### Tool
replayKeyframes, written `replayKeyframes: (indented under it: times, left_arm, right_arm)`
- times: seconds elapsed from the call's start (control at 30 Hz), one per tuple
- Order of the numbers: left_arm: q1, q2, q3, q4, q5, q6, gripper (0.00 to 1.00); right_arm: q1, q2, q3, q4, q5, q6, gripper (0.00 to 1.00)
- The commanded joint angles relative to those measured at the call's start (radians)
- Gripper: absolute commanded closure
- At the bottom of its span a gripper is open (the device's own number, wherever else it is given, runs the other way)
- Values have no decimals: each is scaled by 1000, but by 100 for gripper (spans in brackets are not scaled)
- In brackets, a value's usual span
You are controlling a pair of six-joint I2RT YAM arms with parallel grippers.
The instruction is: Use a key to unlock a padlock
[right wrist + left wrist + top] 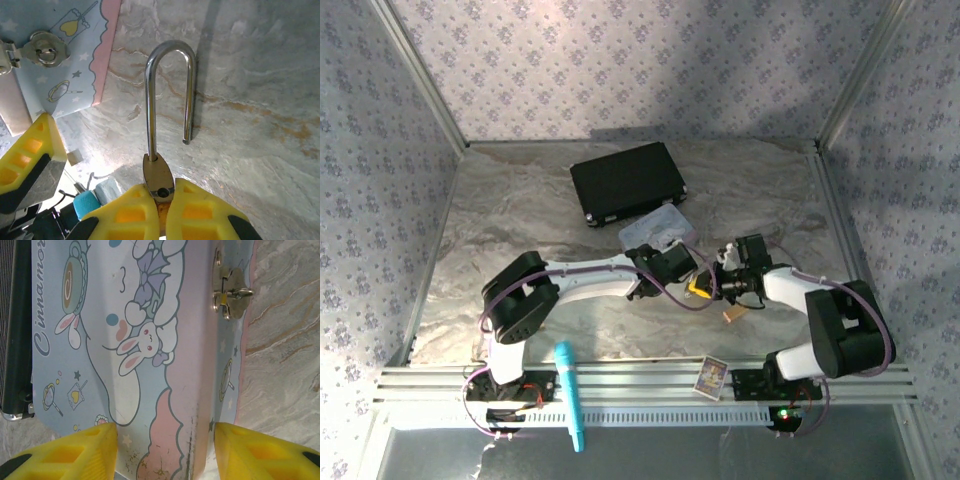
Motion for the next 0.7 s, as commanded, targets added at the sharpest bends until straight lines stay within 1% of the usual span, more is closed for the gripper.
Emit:
replayKeyframes:
  times: [0.0, 0.27, 0.4, 0.53, 0.67]
  left_arm:
    - [27, 71, -63, -121, 114, -26, 48]
    - [27, 78, -60, -114, 117, -23, 48]
    - [28, 86, -57, -110, 117, -24, 48]
    - [28, 91, -47, -111, 112, -28, 48]
    - [36, 65, -59, -90, 116, -41, 48]
  right_arm:
    - [-29, 5, -43, -30, -12, -36, 100]
    - [-84, -7, -95, -84, -2, -93, 100]
    - [-100, -5, -98, -67, -40, -92, 100]
    - [-48, -31, -28, -77, -29, -67, 100]
    - [54, -24, 45, -31, 1, 8, 100]
